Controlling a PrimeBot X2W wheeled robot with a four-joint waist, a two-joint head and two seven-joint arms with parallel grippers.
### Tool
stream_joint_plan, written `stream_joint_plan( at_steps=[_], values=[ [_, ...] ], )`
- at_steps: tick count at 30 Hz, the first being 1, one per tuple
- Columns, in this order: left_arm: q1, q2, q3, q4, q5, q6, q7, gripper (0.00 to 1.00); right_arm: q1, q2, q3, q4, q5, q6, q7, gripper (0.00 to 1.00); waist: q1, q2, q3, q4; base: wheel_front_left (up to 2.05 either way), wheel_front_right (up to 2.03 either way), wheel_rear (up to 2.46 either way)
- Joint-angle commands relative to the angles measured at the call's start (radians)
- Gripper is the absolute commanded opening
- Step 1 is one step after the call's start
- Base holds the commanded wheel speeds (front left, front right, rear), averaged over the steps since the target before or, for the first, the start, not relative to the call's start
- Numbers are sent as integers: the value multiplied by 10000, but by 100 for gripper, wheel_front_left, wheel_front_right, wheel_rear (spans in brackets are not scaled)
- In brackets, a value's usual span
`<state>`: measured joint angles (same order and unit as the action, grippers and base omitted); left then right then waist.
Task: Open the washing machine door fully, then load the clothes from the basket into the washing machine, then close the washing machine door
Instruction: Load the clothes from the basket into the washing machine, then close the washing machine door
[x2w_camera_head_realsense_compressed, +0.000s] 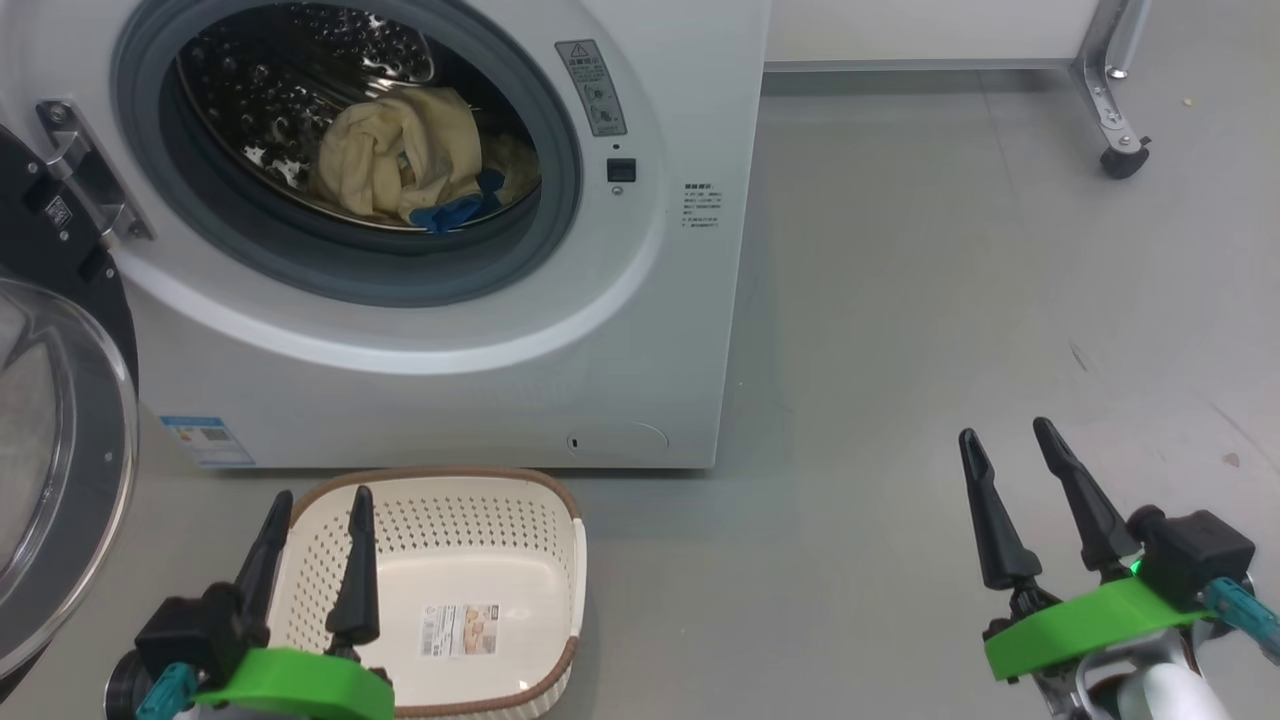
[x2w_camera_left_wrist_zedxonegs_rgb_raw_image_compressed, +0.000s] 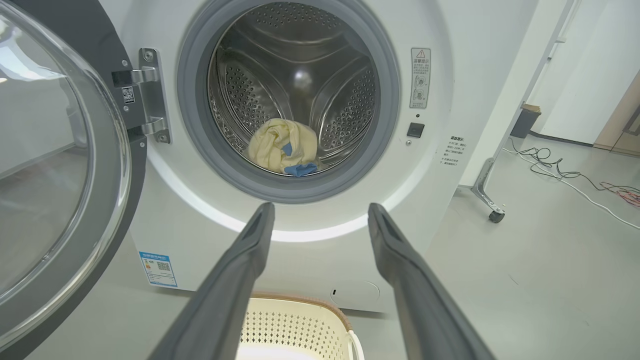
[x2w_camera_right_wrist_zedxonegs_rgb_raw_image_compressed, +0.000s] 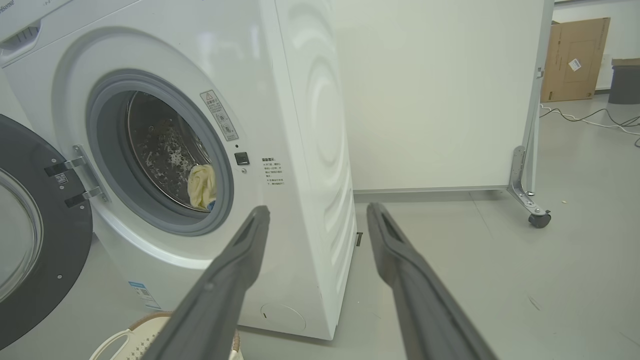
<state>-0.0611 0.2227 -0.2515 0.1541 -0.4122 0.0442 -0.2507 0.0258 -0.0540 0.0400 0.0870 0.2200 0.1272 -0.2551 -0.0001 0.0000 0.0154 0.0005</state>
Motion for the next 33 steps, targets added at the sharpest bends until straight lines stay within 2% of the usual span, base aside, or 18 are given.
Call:
stream_joint_plan(
  at_steps=[1,11,33],
  values=[
    [-343,67,515,-255,110,-30,-110,100,-304,-20,193,-335,21,35,-67,100,1,0,6,0,0,0,0],
    [-367,-222,780,-69,410,-345,-110,100,-343,-4,115,-344,-2,35,-67,100,1,0,75,-24,0,0,0],
    [-481,-502,1044,186,732,-677,-111,100,-444,31,-139,-274,-77,35,-67,100,1,0,189,-42,0,0,0]
  ],
)
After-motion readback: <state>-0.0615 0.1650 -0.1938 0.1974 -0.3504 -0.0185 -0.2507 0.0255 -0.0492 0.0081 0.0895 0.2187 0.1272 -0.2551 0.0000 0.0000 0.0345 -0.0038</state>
